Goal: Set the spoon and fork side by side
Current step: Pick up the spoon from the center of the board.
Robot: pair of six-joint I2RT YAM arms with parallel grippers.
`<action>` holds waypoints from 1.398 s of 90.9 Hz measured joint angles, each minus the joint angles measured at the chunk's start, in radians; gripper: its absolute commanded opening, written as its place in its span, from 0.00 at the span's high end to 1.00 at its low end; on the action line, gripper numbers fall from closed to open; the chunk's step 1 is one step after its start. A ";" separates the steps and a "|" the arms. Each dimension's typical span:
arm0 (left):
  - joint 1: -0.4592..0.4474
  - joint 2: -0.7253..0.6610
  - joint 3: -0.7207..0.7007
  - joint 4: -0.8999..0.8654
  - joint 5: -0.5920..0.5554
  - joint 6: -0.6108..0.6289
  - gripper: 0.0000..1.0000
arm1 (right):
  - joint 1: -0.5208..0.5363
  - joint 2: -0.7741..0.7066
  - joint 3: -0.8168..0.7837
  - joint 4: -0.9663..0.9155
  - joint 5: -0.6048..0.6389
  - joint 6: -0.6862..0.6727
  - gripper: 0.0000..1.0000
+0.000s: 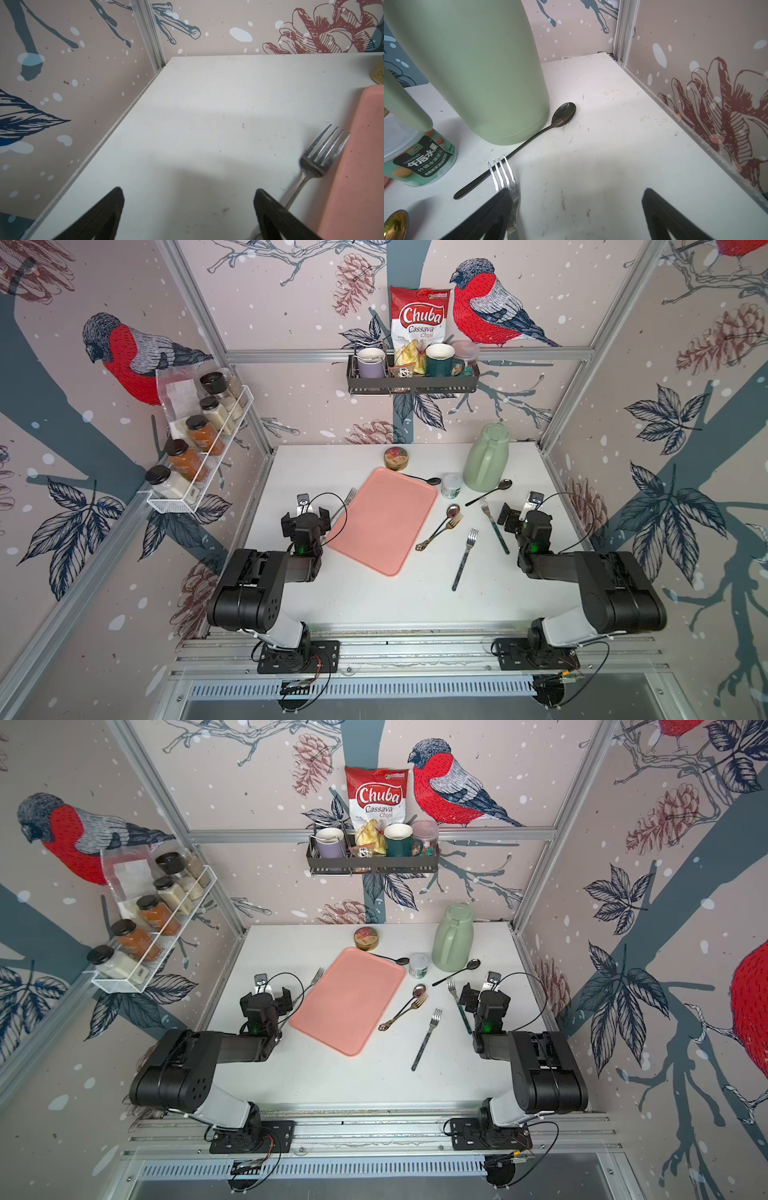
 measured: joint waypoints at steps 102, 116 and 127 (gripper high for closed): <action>-0.126 -0.422 0.138 -0.377 -0.180 -0.071 0.03 | 0.020 -0.348 0.399 -0.631 0.046 0.128 0.01; -0.142 -0.511 0.300 -0.636 -0.199 -0.217 0.04 | 0.031 -0.403 0.587 -0.949 -0.003 0.330 0.01; -0.196 -0.523 0.374 -0.803 -0.106 -0.270 0.05 | 0.116 -0.425 0.635 -1.137 -0.107 0.430 0.01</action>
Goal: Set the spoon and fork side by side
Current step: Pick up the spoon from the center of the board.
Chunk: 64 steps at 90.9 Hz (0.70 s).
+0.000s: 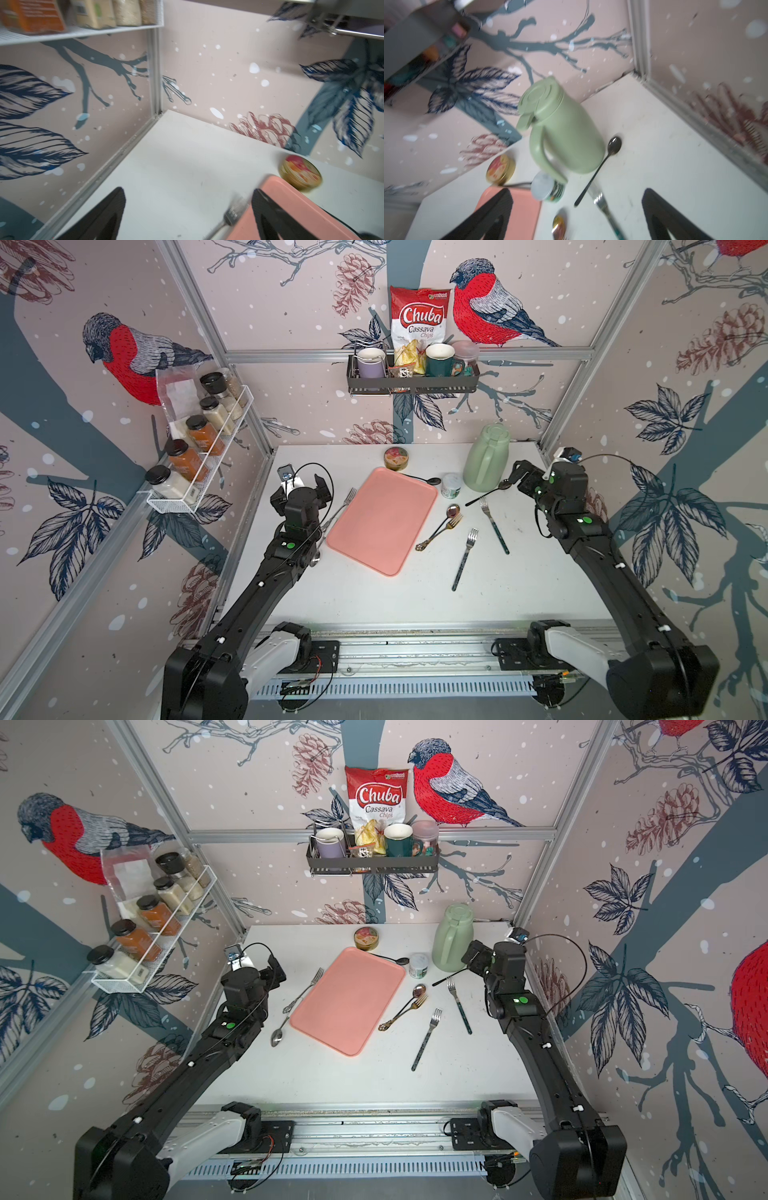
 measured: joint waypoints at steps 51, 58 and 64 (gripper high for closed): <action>-0.333 0.182 0.153 -0.250 0.298 -0.043 0.19 | 0.541 0.121 0.000 -0.082 0.048 0.082 0.01; -0.244 0.175 0.112 -0.251 0.334 -0.056 0.31 | 0.573 0.187 0.005 -0.040 0.069 0.089 0.01; -0.147 0.162 0.067 -0.262 0.360 -0.084 0.45 | 0.577 0.254 0.014 -0.006 0.072 0.101 0.01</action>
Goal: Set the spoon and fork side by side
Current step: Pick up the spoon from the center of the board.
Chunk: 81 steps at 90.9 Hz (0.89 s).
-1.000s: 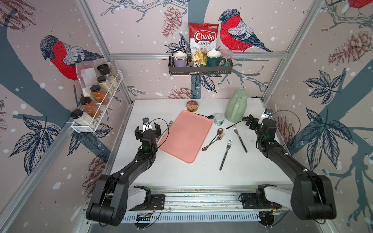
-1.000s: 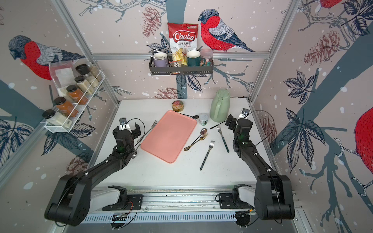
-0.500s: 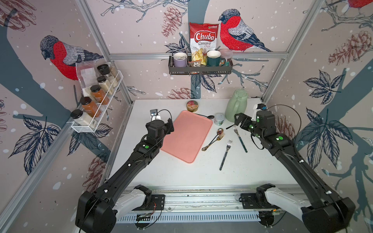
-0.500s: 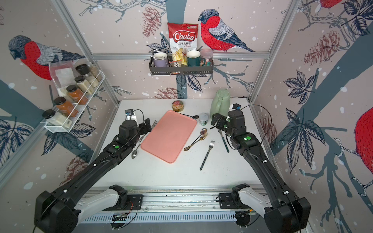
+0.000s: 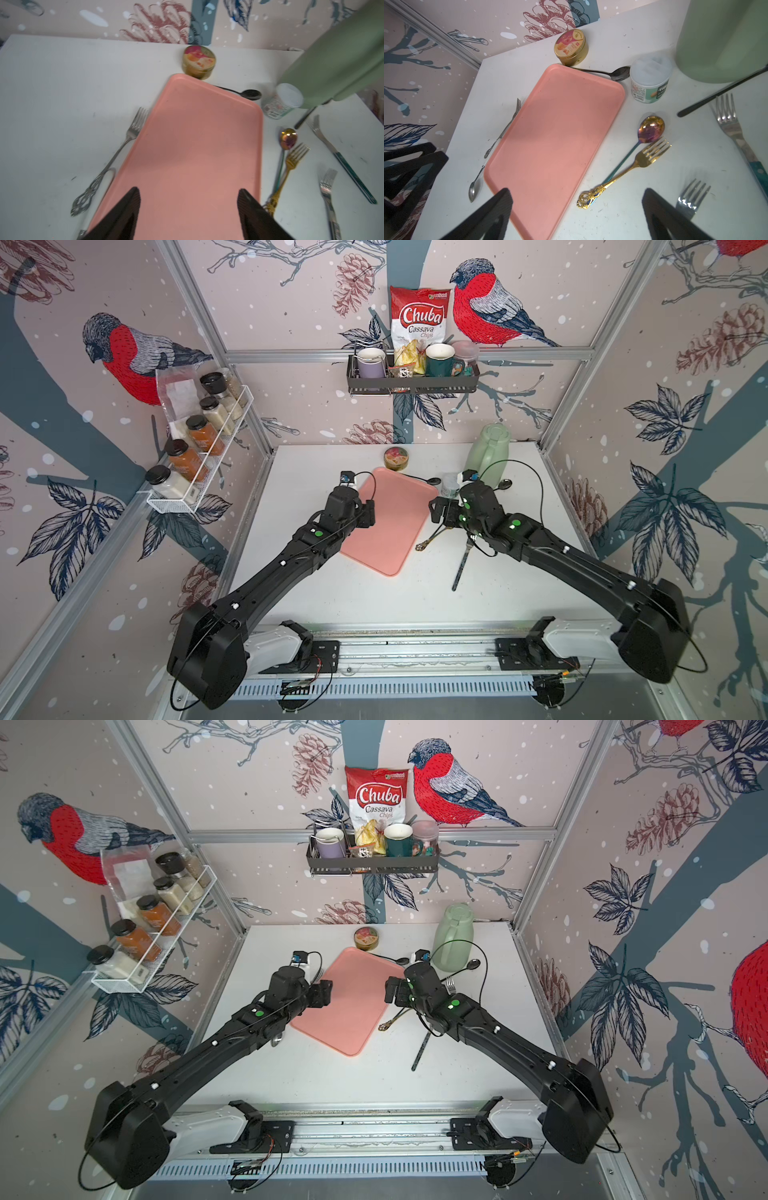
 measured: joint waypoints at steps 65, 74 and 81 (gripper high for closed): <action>0.336 0.253 -0.037 -0.181 -0.006 -0.109 0.74 | 0.049 0.309 0.014 0.321 -0.089 -0.080 0.01; 0.341 0.279 -0.036 -0.206 -0.005 -0.110 0.73 | 0.049 0.304 -0.001 0.337 -0.090 -0.080 0.01; 0.344 0.290 -0.036 -0.212 -0.003 -0.110 0.72 | 0.048 0.301 -0.004 0.342 -0.091 -0.080 0.01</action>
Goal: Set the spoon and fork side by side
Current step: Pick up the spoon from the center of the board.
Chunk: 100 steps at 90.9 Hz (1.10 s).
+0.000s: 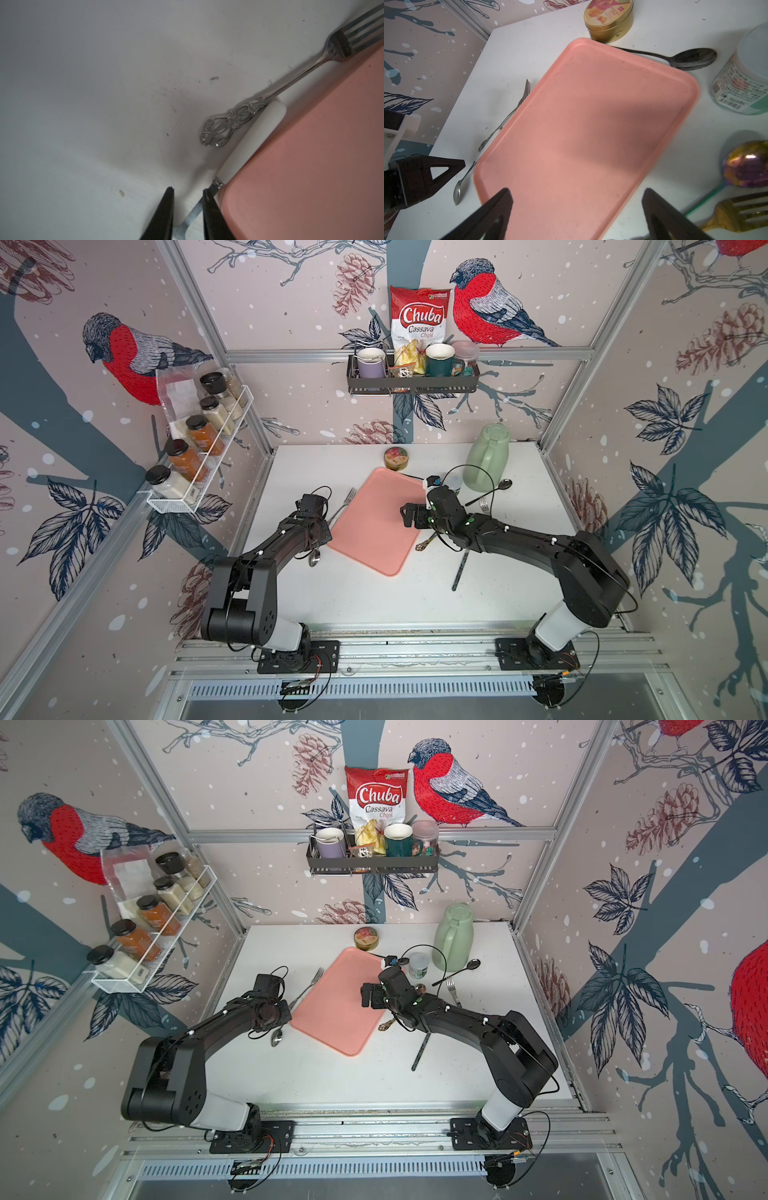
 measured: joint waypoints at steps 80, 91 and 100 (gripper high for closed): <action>0.057 0.048 -0.032 0.011 0.083 -0.008 0.90 | -0.015 0.000 -0.006 0.001 0.007 0.005 0.01; 0.058 0.039 -0.040 0.016 0.087 -0.010 0.96 | -0.015 0.002 -0.006 0.001 0.006 0.005 0.01; 0.058 0.013 -0.049 0.014 0.114 -0.013 0.98 | -0.023 0.003 -0.011 0.006 0.001 0.011 0.01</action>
